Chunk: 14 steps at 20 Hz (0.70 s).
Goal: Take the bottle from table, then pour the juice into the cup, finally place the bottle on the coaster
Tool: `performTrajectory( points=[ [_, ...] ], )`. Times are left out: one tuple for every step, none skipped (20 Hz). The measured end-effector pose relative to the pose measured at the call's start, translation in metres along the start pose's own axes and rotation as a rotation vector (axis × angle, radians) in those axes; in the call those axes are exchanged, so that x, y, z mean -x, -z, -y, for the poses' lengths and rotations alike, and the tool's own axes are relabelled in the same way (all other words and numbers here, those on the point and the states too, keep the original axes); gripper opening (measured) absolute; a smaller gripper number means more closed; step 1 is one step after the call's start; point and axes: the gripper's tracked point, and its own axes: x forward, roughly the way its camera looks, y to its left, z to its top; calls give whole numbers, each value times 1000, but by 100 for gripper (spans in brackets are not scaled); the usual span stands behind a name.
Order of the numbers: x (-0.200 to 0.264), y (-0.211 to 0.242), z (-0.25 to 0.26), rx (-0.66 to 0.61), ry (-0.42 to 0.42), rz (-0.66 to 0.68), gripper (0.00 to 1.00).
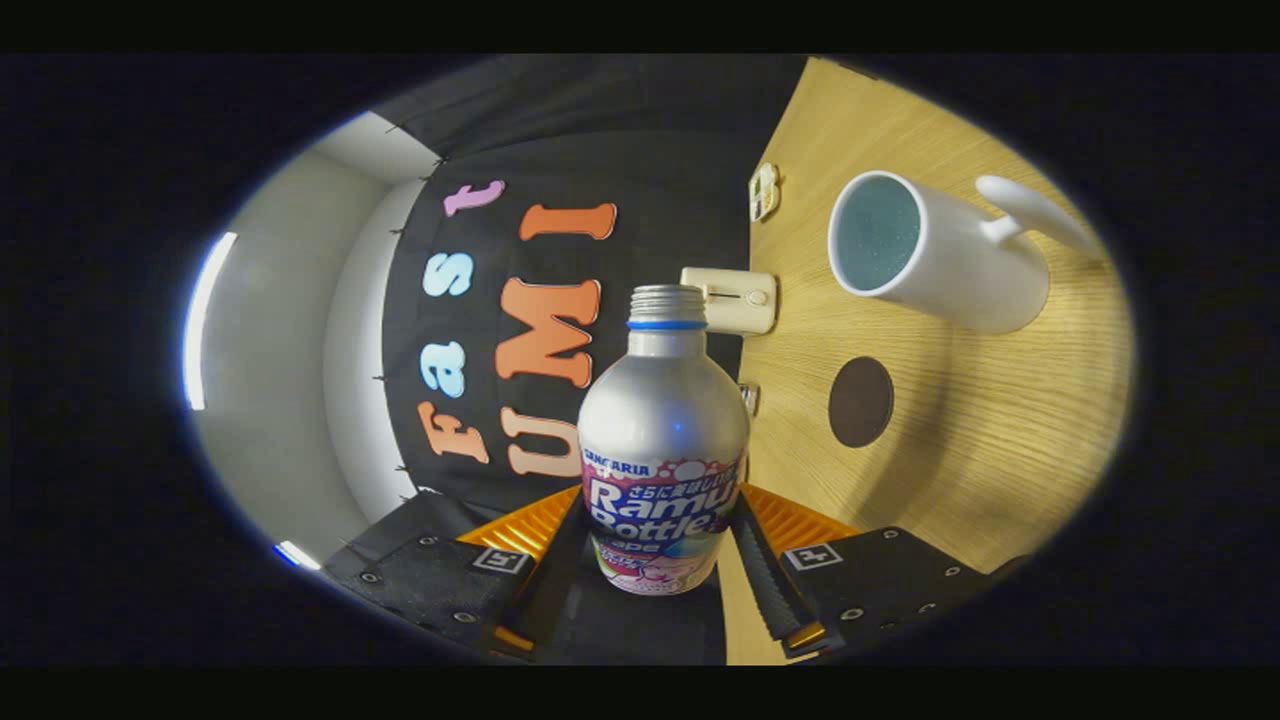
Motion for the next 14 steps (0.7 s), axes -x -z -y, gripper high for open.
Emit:
performTrajectory(
  points=[
    [-1,-1,-1,-22,-2,2,77],
    [-1,-3,-2,-41,-6,2,77],
    [-2,-4,-3,-59,-10,3,77],
    [-2,-7,-5,-76,-13,8,77],
    [-2,-10,-5,-92,-13,11,77],
    [-2,-13,-4,-109,-9,18,77],
    [-1,-16,-3,-127,-8,22,77],
    [-1,-19,-3,-148,-8,29,77],
    [-1,-20,-2,-169,-10,31,77],
    [-1,-22,-1,-187,-11,35,77],
    [-1,-23,-2,-202,-11,39,77],
    [0,-25,-2,-212,-13,41,77],
    [0,-27,-3,-217,-14,46,77],
    [0,-29,-2,-222,-12,46,77]
  ],
)
